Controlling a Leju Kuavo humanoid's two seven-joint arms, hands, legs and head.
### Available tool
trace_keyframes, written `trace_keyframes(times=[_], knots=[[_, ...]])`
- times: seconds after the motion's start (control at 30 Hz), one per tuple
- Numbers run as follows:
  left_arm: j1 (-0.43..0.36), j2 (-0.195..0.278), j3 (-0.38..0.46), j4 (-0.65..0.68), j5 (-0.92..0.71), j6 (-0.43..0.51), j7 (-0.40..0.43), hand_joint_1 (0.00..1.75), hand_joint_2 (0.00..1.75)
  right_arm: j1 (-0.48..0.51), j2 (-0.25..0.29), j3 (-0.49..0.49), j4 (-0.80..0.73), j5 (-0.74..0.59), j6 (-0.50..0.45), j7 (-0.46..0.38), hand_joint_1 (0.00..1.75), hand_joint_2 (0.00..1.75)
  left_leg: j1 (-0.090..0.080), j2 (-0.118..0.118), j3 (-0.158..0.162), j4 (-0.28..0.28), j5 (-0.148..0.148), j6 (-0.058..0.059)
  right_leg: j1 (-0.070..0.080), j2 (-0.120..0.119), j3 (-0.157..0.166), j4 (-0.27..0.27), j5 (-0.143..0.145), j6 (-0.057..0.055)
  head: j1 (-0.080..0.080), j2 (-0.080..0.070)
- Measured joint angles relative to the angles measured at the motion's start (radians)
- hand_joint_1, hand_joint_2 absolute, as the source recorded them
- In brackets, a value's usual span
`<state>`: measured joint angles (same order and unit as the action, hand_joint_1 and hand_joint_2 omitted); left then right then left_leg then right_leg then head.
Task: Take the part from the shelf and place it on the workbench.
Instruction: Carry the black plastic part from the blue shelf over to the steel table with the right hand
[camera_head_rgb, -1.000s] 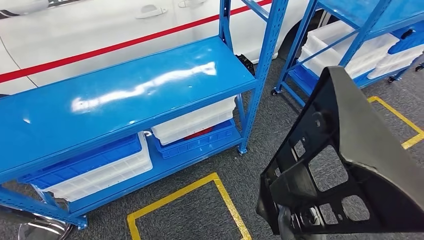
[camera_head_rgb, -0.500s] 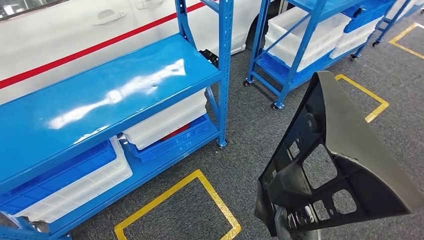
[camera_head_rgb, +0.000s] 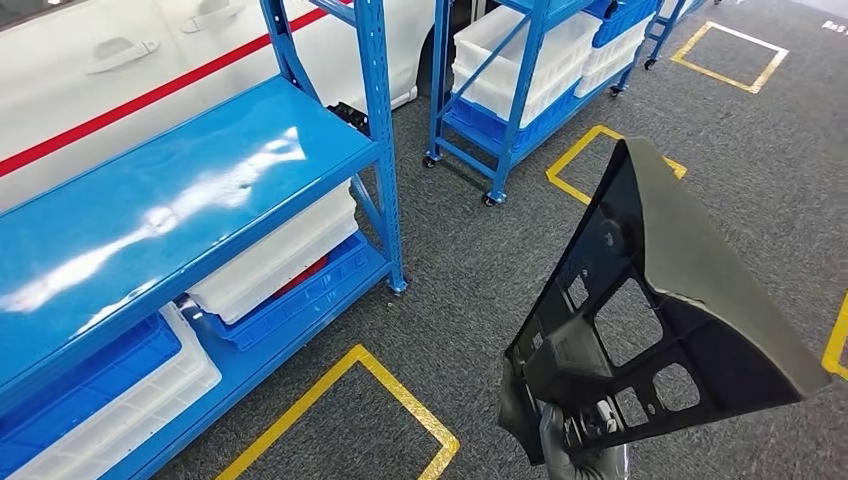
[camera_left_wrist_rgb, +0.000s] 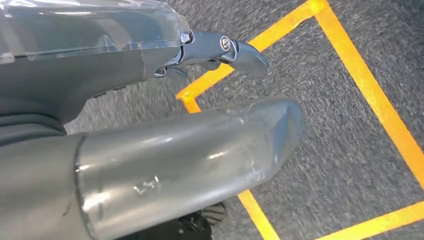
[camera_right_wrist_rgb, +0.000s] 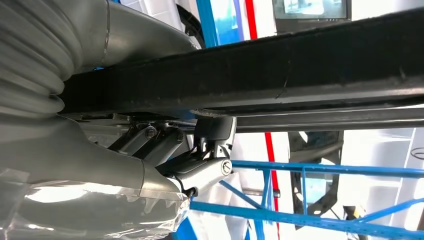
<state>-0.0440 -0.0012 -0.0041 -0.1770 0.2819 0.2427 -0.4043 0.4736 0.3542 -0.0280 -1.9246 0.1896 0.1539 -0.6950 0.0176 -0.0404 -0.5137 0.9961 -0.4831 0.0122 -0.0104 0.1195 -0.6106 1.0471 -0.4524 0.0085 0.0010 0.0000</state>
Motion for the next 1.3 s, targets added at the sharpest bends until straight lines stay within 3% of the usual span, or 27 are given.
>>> trace_keyframes(times=[0.03, 0.1, 0.17, 0.2, 0.27, 0.33, 0.37, 0.4, 0.47, 0.53, 0.6, 0.67, 0.7, 0.77, 0.83, 0.9, 0.97, 1.03, 1.1, 1.17, 1.2, 1.23, 1.3], knots=[[0.001, 0.001, -0.006, 0.0, -0.011, 0.0, 0.001, 0.0, 0.0, -0.004, 0.0, -0.006, 0.001, -0.002, 0.004, 0.0, 1.75, 1.75, 0.001, 0.016, 0.001, -0.007, 0.005, 0.006, 0.002, -0.03, -0.018, 0.036, -0.024, 0.003, 0.003, 0.0], [0.003, 0.002, -0.017, 0.0, -0.028, 0.001, 0.0, 0.0, 0.0, -0.014, 0.0, -0.024, 0.002, -0.009, 0.014, 0.0, 1.75, 1.75, -0.002, 0.047, -0.003, -0.009, 0.008, 0.013, 0.002, -0.094, -0.075, 0.157, -0.091, 0.008, 0.008, 0.0], [0.005, 0.002, -0.026, 0.0, -0.039, 0.004, -0.006, 0.0, 0.0, -0.018, 0.0, -0.048, 0.002, -0.019, 0.026, 0.0, 1.75, 1.75, -0.006, 0.079, -0.006, -0.008, 0.008, 0.014, -0.003, -0.112, -0.115, 0.249, -0.123, 0.014, 0.009, 0.0], [0.005, 0.002, -0.031, 0.0, -0.042, 0.005, -0.013, 0.0, 0.0, -0.019, 0.0, -0.063, 0.002, -0.026, 0.033, 0.0, 1.75, 1.75, -0.006, 0.094, -0.006, -0.007, 0.008, 0.013, -0.005, -0.116, -0.109, 0.245, -0.112, 0.016, 0.009, 0.0], [0.001, 0.002, -0.038, 0.0, -0.045, 0.006, -0.026, 0.0, 0.0, -0.019, 0.0, -0.096, 0.001, -0.04, 0.044, 0.0, 1.75, 1.75, -0.007, 0.12, -0.004, -0.006, 0.005, 0.009, -0.006, -0.139, -0.04, 0.132, -0.055, 0.016, 0.009, 0.0], [-0.002, 0.002, -0.041, 0.0, -0.047, 0.006, -0.034, 0.0, 0.0, -0.02, 0.0, -0.123, -0.001, -0.049, 0.049, 0.0, 1.75, 1.75, -0.011, 0.141, 0.0, -0.002, -0.001, 0.0, -0.001, -0.184, 0.03, 0.011, -0.022, 0.006, 0.009, 0.0], [-0.003, 0.002, -0.042, 0.0, -0.048, 0.006, -0.036, 0.0, 0.0, -0.021, 0.0, -0.132, -0.002, -0.052, 0.051, 0.0, 1.75, 1.75, -0.013, 0.151, 0.003, -0.001, -0.004, -0.006, 0.003, -0.196, 0.046, -0.019, -0.018, -0.001, 0.008, 0.0], [-0.004, 0.003, -0.043, 0.0, -0.05, 0.006, -0.039, 0.0, 0.0, -0.021, 0.0, -0.141, -0.003, -0.056, 0.053, 0.0, 1.75, 1.75, -0.014, 0.161, 0.006, -0.001, -0.006, -0.013, 0.007, -0.197, 0.046, -0.025, -0.021, -0.008, 0.007, 0.0], [-0.007, 0.003, -0.043, 0.0, -0.053, 0.007, -0.045, 0.0, 0.0, -0.021, 0.0, -0.163, -0.006, -0.065, 0.059, 0.0, 1.75, 1.75, -0.012, 0.171, 0.011, 0.001, -0.01, -0.025, 0.006, -0.171, 0.042, -0.029, -0.015, -0.019, 0.007, 0.0], [-0.009, 0.004, -0.044, 0.0, -0.058, 0.007, -0.054, 0.0, 0.0, -0.024, 0.0, -0.191, -0.009, -0.072, 0.068, 0.0, 1.75, 1.75, -0.007, 0.124, -0.006, 0.045, -0.046, -0.034, 0.001, -0.147, 0.04, -0.035, -0.006, -0.033, 0.006, 0.0], [-0.007, 0.006, -0.044, 0.0, -0.063, 0.006, -0.062, 0.0, 0.0, -0.032, 0.0, -0.216, -0.01, -0.065, 0.078, -0.001, 1.75, 1.75, -0.005, 0.064, -0.059, 0.165, -0.116, -0.039, 0.0, -0.121, 0.035, -0.036, 0.0, -0.041, 0.004, 0.0], [-0.002, 0.011, -0.044, 0.0, -0.063, 0.006, -0.068, 0.0, 0.0, -0.038, 0.0, -0.238, -0.009, -0.048, 0.085, 0.0, 1.75, 1.75, -0.005, 0.049, -0.112, 0.279, -0.156, -0.038, 0.004, -0.09, 0.03, -0.034, 0.003, -0.045, 0.003, 0.0], [0.0, 0.014, -0.044, 0.0, -0.063, 0.006, -0.069, 0.0, 0.0, -0.039, 0.0, -0.248, -0.009, -0.038, 0.086, 0.0, 1.75, 1.75, -0.005, 0.048, -0.119, 0.291, -0.147, -0.036, 0.005, -0.074, 0.029, -0.032, 0.003, -0.045, 0.003, 0.0], [0.001, 0.019, -0.042, 0.0, -0.063, 0.006, -0.072, 0.0, 0.0, -0.04, 0.0, -0.26, -0.009, -0.022, 0.084, 0.0, 1.75, 1.75, -0.005, 0.033, -0.08, 0.198, -0.078, -0.029, 0.006, -0.043, 0.029, -0.026, 0.002, -0.044, 0.003, 0.0], [0.001, 0.024, -0.04, 0.0, -0.063, 0.006, -0.074, 0.0, 0.0, -0.043, 0.0, -0.266, -0.009, -0.011, 0.081, 0.0, 1.75, 1.75, -0.004, -0.012, -0.026, 0.069, -0.023, -0.021, 0.007, -0.016, 0.026, -0.019, 0.002, -0.038, 0.004, 0.0], [-0.001, 0.027, -0.04, 0.0, -0.063, 0.005, -0.076, 0.0, 0.0, -0.046, 0.0, -0.268, -0.01, -0.002, 0.076, 0.0, 1.75, 1.75, -0.006, -0.036, -0.008, 0.019, -0.015, -0.015, 0.005, 0.007, 0.018, -0.017, 0.005, -0.026, 0.004, 0.0], [-0.004, 0.027, -0.04, 0.0, -0.063, 0.004, -0.078, 0.0, 0.0, -0.046, 0.0, -0.27, -0.01, 0.008, 0.07, 0.0, 1.75, 1.75, -0.007, -0.014, -0.005, 0.01, -0.009, -0.007, 0.0, 0.021, 0.011, -0.017, 0.01, -0.011, 0.004, 0.0], [-0.006, 0.027, -0.039, 0.0, -0.064, 0.002, -0.079, 0.0, 0.0, -0.047, 0.0, -0.274, -0.01, 0.013, 0.067, 0.0, 1.75, 1.75, -0.005, 0.014, -0.001, -0.003, 0.002, 0.007, 0.004, -0.023, -0.009, 0.017, -0.014, -0.003, 0.008, 0.0], [-0.004, 0.027, -0.039, 0.0, -0.065, 0.0, -0.08, 0.0, 0.0, -0.051, 0.0, -0.277, -0.011, 0.015, 0.067, 0.0, 1.75, 1.75, -0.007, 0.043, -0.001, -0.009, 0.007, 0.015, 0.005, -0.089, -0.061, 0.124, -0.077, 0.001, 0.013, 0.0], [0.0, 0.027, -0.039, 0.0, -0.066, 0.0, -0.08, 0.0, 0.0, -0.054, 0.0, -0.278, -0.01, 0.015, 0.067, 0.0, 1.75, 1.75, -0.01, 0.074, -0.003, -0.009, 0.006, 0.016, -0.001, -0.11, -0.115, 0.237, -0.122, 0.008, 0.015, 0.0], [0.001, 0.028, -0.039, 0.0, -0.067, 0.0, -0.079, 0.0, 0.0, -0.054, 0.0, -0.279, -0.01, 0.014, 0.068, 0.0, 1.75, 1.75, -0.011, 0.089, -0.004, -0.008, 0.005, 0.016, -0.004, -0.115, -0.121, 0.254, -0.119, 0.011, 0.015, 0.0], [0.0, 0.028, -0.039, 0.0, -0.069, -0.001, -0.079, 0.0, 0.0, -0.054, 0.0, -0.28, -0.01, 0.013, 0.068, 0.0, 1.75, 1.75, -0.011, 0.103, -0.003, -0.008, 0.003, 0.014, -0.006, -0.12, -0.105, 0.228, -0.098, 0.012, 0.015, 0.0], [-0.001, 0.028, -0.039, 0.0, -0.074, -0.001, -0.079, 0.0, 0.0, -0.057, 0.0, -0.282, -0.01, 0.011, 0.069, 0.0, 1.75, 1.75, -0.012, 0.127, 0.002, -0.006, -0.002, 0.007, -0.006, -0.152, -0.032, 0.097, -0.042, 0.011, 0.015, 0.0]])
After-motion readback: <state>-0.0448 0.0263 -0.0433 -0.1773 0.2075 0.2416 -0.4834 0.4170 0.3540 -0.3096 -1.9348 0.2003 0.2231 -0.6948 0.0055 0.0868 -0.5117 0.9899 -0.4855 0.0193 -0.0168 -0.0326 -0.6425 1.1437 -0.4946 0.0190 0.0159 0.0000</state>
